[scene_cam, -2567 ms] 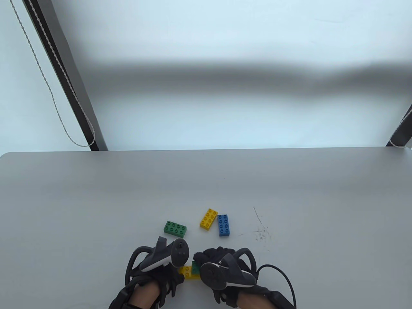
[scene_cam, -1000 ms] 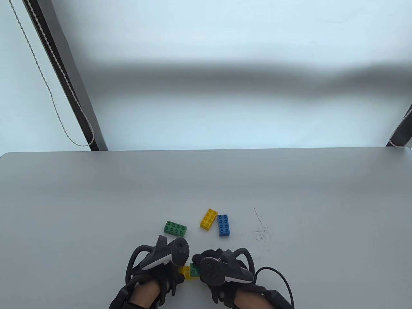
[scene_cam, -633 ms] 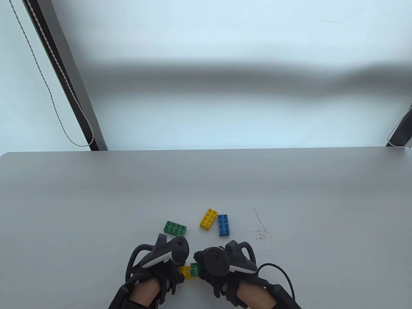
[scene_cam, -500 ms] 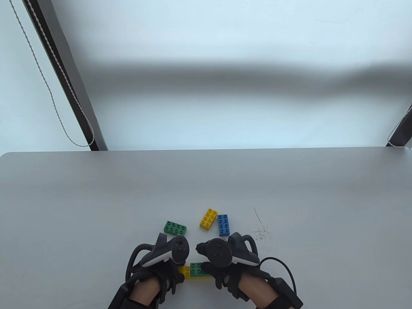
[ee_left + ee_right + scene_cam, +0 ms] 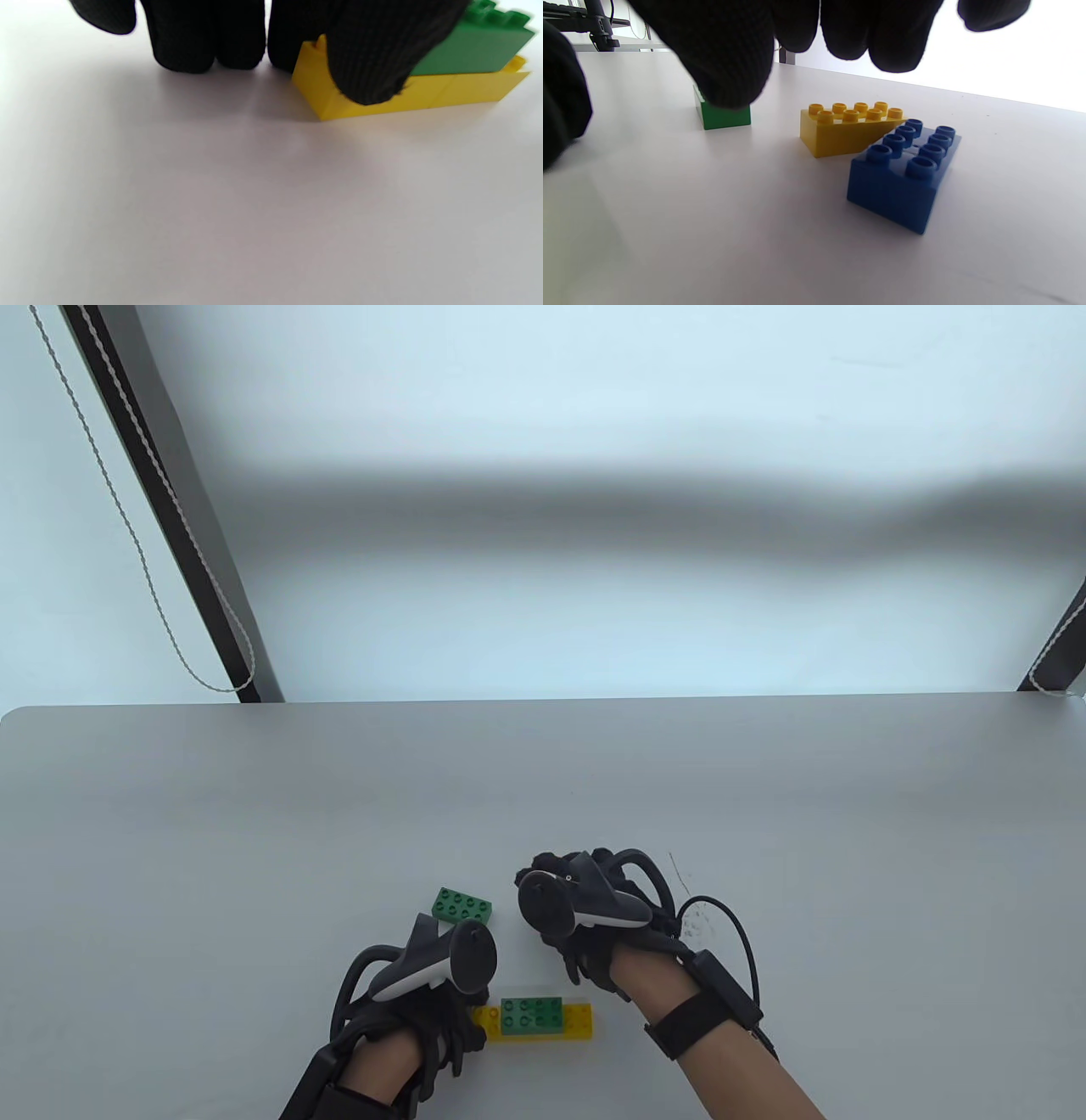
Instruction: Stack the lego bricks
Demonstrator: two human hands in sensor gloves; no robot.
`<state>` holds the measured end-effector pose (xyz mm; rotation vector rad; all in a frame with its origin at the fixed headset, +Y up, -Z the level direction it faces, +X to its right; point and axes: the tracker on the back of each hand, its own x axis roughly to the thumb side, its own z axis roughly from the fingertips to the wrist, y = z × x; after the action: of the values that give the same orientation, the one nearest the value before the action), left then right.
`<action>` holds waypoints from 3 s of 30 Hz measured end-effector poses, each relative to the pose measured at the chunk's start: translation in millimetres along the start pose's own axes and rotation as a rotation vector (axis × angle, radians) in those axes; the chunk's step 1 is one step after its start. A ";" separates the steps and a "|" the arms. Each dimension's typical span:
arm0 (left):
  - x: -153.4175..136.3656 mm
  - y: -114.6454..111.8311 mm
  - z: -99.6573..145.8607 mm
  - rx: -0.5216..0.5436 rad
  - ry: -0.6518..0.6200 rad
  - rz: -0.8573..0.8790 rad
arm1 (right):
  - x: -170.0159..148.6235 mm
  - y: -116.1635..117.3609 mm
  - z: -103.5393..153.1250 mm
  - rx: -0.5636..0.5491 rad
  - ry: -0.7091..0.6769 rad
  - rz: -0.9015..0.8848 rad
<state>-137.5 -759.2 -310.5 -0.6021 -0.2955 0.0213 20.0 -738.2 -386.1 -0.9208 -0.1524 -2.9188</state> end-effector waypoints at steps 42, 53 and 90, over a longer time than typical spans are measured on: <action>-1.5 0.0 -2.9 -0.015 -0.011 0.000 | 3.5 -0.3 -17.2 0.053 0.004 0.069; -1.8 -2.1 -2.3 -0.002 -0.008 0.004 | 3.1 -16.0 37.5 -0.017 -0.004 0.049; -5.2 -9.7 1.1 0.046 0.000 0.046 | -10.3 28.2 121.7 0.065 0.079 -0.102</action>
<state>-143.5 -767.2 -305.6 -0.5634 -0.2802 0.0718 100.5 -751.3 -290.9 -0.8097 -0.2957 -3.0177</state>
